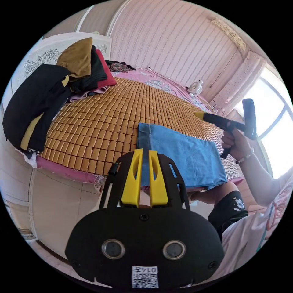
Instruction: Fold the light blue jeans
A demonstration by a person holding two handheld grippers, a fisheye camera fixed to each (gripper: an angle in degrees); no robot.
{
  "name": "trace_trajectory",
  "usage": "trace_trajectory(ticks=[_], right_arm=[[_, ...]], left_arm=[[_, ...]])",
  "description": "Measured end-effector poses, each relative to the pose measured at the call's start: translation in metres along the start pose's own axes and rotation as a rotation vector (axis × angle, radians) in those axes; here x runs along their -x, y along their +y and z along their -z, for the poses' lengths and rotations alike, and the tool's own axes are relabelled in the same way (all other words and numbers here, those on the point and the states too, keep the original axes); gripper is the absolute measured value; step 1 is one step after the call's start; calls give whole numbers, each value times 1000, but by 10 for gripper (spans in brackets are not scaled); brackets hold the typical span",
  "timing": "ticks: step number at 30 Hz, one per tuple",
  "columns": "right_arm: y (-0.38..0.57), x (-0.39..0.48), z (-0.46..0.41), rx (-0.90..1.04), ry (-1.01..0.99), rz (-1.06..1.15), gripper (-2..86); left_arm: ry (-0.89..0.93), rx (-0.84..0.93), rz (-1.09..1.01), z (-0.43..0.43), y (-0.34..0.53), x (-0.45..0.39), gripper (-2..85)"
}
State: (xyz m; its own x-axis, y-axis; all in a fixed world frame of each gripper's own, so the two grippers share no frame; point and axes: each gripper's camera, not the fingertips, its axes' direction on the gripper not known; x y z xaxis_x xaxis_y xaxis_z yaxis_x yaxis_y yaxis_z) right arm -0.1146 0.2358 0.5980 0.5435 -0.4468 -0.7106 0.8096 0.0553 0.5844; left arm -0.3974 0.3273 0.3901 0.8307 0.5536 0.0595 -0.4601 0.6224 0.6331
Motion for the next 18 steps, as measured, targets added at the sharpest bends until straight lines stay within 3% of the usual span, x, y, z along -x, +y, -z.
trace_trajectory(ticks=[5,13,18], right_arm=[[82,-65,43,156,338,-219,92],[131,-83,50,277,525,-361,119],[135,-115,40,293,612,-459,81]], left_arm=[[35,1,-56,-7,-6,-13,38],[91,131,-219,-66,-25,-79,41],[81,210,-282,-106,-30,-111,42]])
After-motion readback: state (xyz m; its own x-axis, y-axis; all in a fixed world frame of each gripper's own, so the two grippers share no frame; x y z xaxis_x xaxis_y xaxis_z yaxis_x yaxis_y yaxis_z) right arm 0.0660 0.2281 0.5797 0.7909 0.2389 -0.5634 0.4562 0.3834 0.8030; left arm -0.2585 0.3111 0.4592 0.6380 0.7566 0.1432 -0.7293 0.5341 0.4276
